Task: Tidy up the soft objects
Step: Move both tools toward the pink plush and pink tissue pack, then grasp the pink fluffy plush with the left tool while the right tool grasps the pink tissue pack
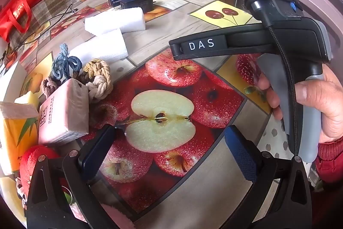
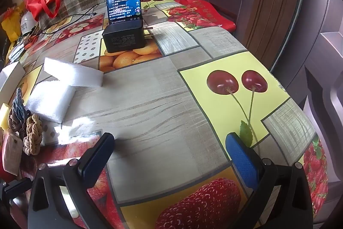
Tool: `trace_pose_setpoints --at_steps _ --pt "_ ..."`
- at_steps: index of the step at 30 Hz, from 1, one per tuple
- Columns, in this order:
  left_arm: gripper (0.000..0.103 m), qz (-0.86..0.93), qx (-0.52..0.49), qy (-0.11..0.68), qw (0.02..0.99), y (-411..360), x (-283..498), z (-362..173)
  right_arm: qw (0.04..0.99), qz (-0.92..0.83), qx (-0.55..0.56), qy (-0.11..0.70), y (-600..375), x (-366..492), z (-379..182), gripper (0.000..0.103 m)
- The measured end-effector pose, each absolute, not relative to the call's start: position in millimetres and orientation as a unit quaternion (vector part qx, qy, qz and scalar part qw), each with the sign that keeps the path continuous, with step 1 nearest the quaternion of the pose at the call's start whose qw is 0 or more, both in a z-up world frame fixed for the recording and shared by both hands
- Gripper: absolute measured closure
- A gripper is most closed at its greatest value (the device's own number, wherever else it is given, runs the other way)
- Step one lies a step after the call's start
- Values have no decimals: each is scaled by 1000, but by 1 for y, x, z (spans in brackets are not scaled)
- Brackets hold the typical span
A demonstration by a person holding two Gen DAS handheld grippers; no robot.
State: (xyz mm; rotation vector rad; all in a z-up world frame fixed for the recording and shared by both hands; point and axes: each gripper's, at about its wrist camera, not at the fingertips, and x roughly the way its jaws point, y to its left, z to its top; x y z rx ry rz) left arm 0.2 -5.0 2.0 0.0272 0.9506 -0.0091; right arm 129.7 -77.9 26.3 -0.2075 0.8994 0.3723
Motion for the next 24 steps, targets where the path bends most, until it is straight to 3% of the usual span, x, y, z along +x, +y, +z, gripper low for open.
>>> trace_pose_setpoints --at_steps 5,10,14,19,24 --pt "1 -22 0 453 891 -13 -7 7 879 180 -96 432 -79 129 24 0" --pt "0 -69 -39 350 933 -8 -63 52 879 185 -85 430 -81 131 29 0" --pt "0 35 -46 278 959 35 -117 75 880 223 -42 418 -91 126 36 0" --pt "0 87 -94 303 944 93 -147 61 863 374 1 340 -95 99 60 0" --pt "0 42 -118 357 926 91 -145 36 813 505 -79 280 -56 59 74 0"
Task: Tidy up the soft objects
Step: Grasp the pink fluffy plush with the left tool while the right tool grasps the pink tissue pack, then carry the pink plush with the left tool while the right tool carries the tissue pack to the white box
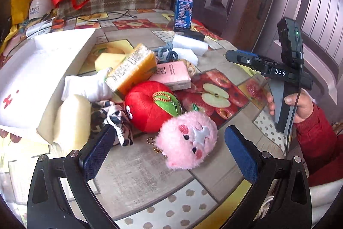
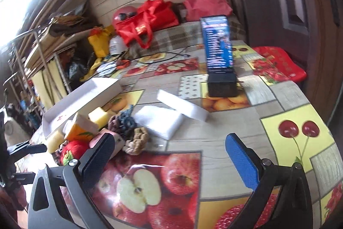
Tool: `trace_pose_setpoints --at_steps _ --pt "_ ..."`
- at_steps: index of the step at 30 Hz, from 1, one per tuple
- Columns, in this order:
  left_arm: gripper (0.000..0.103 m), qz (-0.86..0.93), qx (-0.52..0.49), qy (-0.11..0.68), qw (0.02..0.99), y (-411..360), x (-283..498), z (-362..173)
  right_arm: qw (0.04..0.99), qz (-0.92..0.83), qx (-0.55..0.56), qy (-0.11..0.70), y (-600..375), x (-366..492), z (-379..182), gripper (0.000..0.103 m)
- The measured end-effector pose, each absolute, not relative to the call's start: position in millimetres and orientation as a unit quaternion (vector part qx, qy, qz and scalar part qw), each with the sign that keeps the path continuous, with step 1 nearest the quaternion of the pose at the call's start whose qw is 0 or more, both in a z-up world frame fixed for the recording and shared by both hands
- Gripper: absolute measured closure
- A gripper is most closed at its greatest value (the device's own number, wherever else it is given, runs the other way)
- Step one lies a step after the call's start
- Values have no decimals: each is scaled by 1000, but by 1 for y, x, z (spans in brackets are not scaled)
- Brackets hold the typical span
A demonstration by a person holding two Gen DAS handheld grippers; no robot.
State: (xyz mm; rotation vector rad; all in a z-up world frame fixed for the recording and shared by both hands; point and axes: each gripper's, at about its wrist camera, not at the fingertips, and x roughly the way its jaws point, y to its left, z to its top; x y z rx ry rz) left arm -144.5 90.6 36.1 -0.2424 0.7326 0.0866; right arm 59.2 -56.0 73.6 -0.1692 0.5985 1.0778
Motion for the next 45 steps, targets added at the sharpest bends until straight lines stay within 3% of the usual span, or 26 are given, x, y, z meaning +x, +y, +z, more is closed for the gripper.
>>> trace_pose_setpoints --at_steps 4,9,10,11,12,14,19,28,32,35,37,38,39,45 --pt "1 22 -79 394 915 64 -126 23 769 550 -185 267 -2 31 67 0" --pt "13 11 -73 414 907 56 -109 15 737 564 -267 261 38 16 48 1" --pt "22 8 -74 419 905 57 -106 13 735 563 -277 259 43 15 44 3" --pt "36 7 -77 425 902 57 -104 11 733 561 -283 259 45 15 41 11" --pt "36 5 -82 429 900 58 -103 9 728 563 -289 263 48 16 38 26" --pt "38 1 -83 424 902 57 -105 10 726 560 -295 269 49 15 33 45" --pt "39 13 -61 389 919 50 -116 20 753 559 -246 244 25 14 48 48" --pt "39 184 -9 225 957 88 -169 63 838 507 -57 193 -44 30 81 49" --pt "39 236 -48 227 944 132 -174 54 834 510 -62 200 -38 31 83 70" --pt "39 244 -76 214 943 146 -186 53 837 499 -72 211 -37 32 80 69" --pt "39 243 -79 206 945 148 -187 54 846 488 -60 207 -47 34 80 56" --pt "39 241 -79 206 945 147 -188 55 847 484 -59 212 -51 35 80 23" --pt "39 241 -79 208 945 148 -186 55 845 485 -63 218 -53 36 78 4" --pt "39 244 -81 207 944 143 -189 54 795 508 -189 273 -29 16 60 5"
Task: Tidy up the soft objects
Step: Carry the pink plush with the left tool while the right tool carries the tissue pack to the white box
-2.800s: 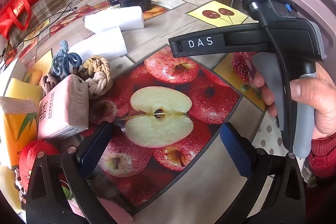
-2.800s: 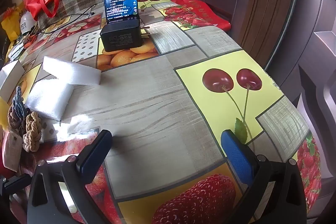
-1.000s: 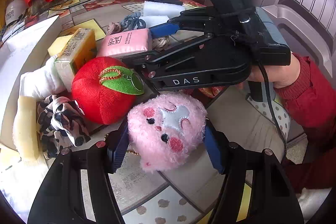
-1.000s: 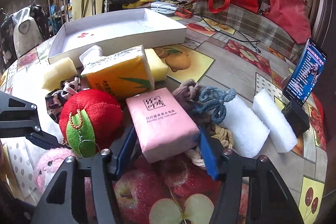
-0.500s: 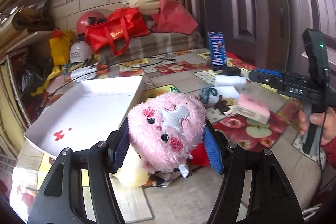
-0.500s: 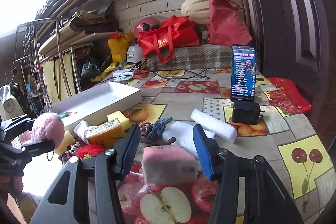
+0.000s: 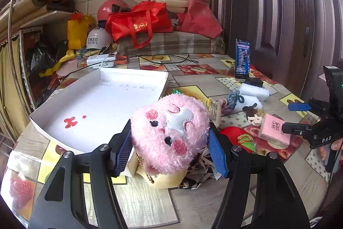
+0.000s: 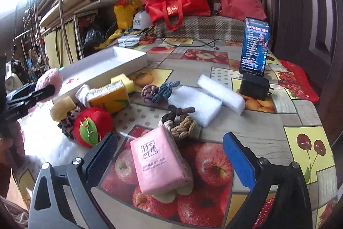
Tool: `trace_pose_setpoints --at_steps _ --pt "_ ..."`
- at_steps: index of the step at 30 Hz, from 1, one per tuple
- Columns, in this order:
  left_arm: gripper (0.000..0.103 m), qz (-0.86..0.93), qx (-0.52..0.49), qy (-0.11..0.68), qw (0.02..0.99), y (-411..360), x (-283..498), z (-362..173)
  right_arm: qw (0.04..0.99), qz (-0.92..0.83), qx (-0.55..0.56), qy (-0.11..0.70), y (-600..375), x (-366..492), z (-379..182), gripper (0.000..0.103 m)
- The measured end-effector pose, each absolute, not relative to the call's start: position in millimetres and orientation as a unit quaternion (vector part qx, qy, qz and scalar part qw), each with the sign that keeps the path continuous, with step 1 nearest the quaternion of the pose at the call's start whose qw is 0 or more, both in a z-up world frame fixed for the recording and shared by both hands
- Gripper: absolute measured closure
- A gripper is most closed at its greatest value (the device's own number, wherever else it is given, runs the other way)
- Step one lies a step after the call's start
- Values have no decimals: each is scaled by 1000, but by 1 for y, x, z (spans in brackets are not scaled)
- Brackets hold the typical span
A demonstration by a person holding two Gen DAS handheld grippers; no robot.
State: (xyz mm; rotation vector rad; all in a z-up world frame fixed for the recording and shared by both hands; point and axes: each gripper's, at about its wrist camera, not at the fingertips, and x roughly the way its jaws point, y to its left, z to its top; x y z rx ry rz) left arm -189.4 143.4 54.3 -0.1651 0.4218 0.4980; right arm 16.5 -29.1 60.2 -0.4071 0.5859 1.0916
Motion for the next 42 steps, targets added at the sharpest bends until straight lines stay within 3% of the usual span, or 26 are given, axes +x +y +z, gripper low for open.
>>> trace_pose_setpoints --at_steps 4,5,6,7,10,14,18,23,42 --pt "39 248 -88 203 943 145 -191 54 774 493 -283 279 -5 0 41 12" --pt "39 249 -88 202 943 146 -192 55 767 486 -300 292 0 1 35 23" --pt "39 251 -86 201 943 146 -193 55 762 482 -308 304 3 4 30 48" --pt "39 255 -80 200 943 146 -194 55 757 485 -306 314 3 7 29 53" --pt "39 285 -62 192 937 152 -203 57 775 488 -274 294 -11 9 40 53" --pt "38 340 -51 168 924 178 -223 60 815 530 -120 201 -53 3 83 53" --pt "38 398 -37 142 906 213 -237 59 833 526 -36 170 -51 -5 98 53" --pt "38 419 -86 155 890 256 -243 50 827 531 -67 173 -7 -26 86 53" --pt "38 425 -73 173 885 303 -219 49 780 598 -104 151 127 -111 76 54"
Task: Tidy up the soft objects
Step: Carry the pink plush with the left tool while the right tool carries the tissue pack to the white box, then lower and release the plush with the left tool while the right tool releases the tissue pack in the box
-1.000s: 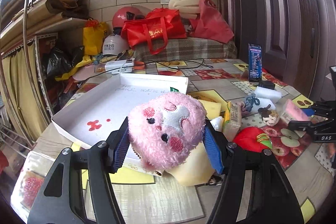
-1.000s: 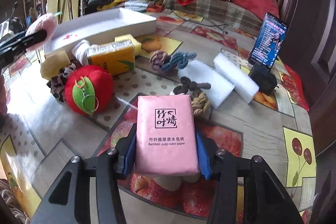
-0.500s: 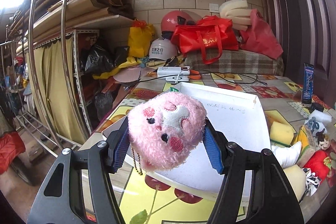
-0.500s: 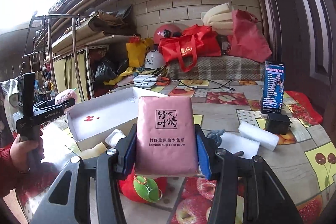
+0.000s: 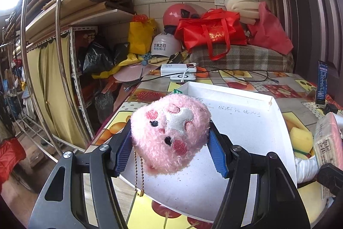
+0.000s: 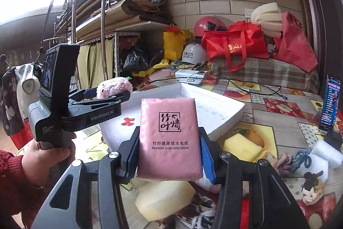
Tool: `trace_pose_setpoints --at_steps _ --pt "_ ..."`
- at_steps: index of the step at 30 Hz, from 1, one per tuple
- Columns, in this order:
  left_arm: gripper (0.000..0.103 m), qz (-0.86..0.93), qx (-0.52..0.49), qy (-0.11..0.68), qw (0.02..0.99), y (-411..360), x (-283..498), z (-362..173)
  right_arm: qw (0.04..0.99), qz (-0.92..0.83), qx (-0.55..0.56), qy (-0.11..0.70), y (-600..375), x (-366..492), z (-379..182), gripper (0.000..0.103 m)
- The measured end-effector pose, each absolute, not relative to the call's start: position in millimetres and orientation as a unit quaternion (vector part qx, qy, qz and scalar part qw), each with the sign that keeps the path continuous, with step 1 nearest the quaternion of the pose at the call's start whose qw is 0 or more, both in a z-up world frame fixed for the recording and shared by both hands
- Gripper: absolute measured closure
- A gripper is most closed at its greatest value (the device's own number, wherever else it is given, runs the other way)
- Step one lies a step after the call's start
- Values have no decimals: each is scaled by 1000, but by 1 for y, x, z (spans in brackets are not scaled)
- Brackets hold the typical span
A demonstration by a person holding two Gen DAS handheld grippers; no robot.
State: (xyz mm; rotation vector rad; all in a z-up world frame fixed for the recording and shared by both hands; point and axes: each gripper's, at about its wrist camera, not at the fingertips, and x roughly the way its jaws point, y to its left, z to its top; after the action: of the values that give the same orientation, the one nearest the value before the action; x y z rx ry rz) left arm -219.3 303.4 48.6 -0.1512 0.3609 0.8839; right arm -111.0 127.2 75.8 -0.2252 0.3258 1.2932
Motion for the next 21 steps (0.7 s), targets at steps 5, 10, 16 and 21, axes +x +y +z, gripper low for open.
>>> trace_pose_setpoints --at_steps 5,10,16,21 --pt "38 428 -76 176 883 313 -214 48 788 587 -105 152 155 -114 76 54" --pt "37 438 -78 185 876 321 -208 47 797 569 -110 171 181 -108 74 53" --pt "31 450 -80 206 865 329 -200 45 802 551 -125 196 201 -103 69 51" --pt "0 471 -103 196 854 335 -209 44 817 536 -112 180 192 -105 72 3"
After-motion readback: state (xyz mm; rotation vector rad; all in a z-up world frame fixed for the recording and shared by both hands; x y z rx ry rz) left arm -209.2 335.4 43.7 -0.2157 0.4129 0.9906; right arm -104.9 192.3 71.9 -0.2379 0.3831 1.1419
